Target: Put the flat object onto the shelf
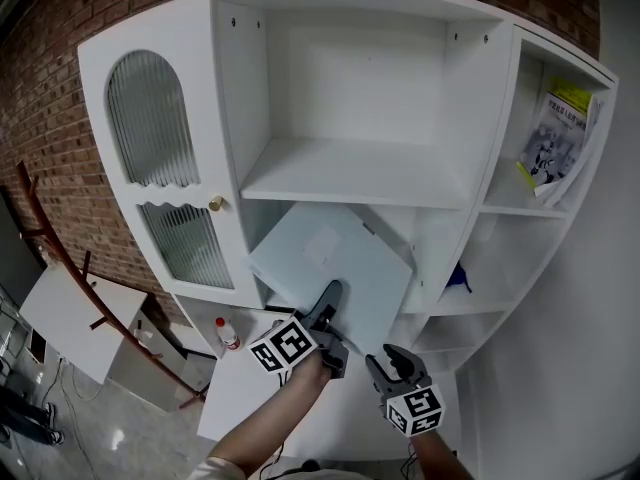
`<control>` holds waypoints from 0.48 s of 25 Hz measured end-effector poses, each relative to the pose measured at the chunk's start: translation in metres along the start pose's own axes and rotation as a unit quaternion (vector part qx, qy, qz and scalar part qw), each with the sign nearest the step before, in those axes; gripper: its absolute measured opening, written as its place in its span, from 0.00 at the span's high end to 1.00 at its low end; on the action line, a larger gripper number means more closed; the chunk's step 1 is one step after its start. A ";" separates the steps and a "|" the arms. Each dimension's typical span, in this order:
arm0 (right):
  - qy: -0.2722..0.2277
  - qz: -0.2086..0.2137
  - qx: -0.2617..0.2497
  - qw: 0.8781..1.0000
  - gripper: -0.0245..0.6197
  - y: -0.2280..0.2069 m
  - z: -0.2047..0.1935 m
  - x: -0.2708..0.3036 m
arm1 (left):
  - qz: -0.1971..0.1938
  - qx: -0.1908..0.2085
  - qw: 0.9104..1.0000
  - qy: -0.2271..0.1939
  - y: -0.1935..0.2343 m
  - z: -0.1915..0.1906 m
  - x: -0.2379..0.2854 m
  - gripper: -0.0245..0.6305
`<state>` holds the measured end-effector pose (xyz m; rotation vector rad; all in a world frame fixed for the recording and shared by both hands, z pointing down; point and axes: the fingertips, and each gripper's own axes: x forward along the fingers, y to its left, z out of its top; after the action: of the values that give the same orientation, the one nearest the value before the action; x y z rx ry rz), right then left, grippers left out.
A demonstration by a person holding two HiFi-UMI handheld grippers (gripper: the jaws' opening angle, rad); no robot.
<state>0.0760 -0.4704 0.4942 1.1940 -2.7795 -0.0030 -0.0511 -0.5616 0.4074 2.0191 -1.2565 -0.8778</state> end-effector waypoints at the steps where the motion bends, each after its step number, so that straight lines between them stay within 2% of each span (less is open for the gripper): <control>1: -0.001 -0.002 0.000 1.000 0.70 -0.001 0.000 0.000 | -0.003 0.002 1.000 0.006 0.000 -0.001 0.001 0.50; 8: -0.015 -0.028 0.017 0.999 0.77 -0.014 0.003 0.003 | -0.029 0.039 0.997 0.059 -0.003 -0.006 0.007 0.45; 12: -0.029 -0.048 0.032 0.998 0.78 -0.022 0.005 0.003 | -0.047 0.066 0.991 0.105 -0.003 -0.013 0.008 0.43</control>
<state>0.0891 -0.4877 0.4890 1.3618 -2.7886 0.0449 -0.0366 -0.5658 0.4110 2.2257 -1.1343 -0.6189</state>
